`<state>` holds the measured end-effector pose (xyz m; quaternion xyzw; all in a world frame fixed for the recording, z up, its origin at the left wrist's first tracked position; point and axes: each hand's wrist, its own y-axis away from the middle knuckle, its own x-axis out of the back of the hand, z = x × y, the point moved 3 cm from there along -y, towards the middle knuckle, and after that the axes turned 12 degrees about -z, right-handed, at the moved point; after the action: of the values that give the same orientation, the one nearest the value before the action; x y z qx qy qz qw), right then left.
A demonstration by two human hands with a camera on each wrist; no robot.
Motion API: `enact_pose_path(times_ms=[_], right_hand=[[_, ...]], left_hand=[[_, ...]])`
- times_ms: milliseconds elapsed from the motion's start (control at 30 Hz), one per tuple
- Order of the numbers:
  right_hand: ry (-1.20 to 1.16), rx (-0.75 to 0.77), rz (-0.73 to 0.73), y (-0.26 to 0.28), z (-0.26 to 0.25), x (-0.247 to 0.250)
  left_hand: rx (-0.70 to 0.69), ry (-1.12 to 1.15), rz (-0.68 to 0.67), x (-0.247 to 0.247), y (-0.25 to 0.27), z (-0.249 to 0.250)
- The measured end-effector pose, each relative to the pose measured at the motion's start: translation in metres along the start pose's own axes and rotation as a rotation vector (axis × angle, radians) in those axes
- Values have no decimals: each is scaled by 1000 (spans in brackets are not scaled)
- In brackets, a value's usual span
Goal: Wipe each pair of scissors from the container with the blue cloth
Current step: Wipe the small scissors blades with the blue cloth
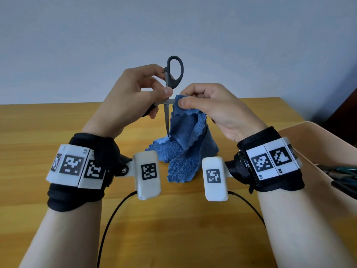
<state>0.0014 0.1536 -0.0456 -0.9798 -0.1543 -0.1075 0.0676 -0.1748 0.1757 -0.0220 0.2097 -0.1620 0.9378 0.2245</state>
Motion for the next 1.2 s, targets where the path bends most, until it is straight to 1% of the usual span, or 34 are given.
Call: enact_pose_path(times_ms=[133,300,433,533,633,733,967,1133,1200], right_hand=[[-26,16,-13,0,-1,-4],[5,-16,-36,0,-2,-5],[-25,-19,-17,0,0,-1],[-53,8,0,0,0,2],[-21,12,-2,-1,1,0],[17,-14,12,-2,2,-2],[-29,-2,33,-2,1,-5],[21,-14,41,-1,2,-3],[2,-21,38,-2,2,-5]], left_hand=[[-42,-34,-48,-8,-1,4],[-45,-18,-39,-3,-1,2],[-56,-20,-42,-5,-1,3],[-55,-25,-23,-6,-2,3],[-44,-39,-25,-7,-4,1],[-33,-39,-37,-6,-3,0],[-38,-47,-34,-8,-4,1],[-23,-53,-10,-5,-3,-2],[-23,-43,-16,-6,-3,-1]])
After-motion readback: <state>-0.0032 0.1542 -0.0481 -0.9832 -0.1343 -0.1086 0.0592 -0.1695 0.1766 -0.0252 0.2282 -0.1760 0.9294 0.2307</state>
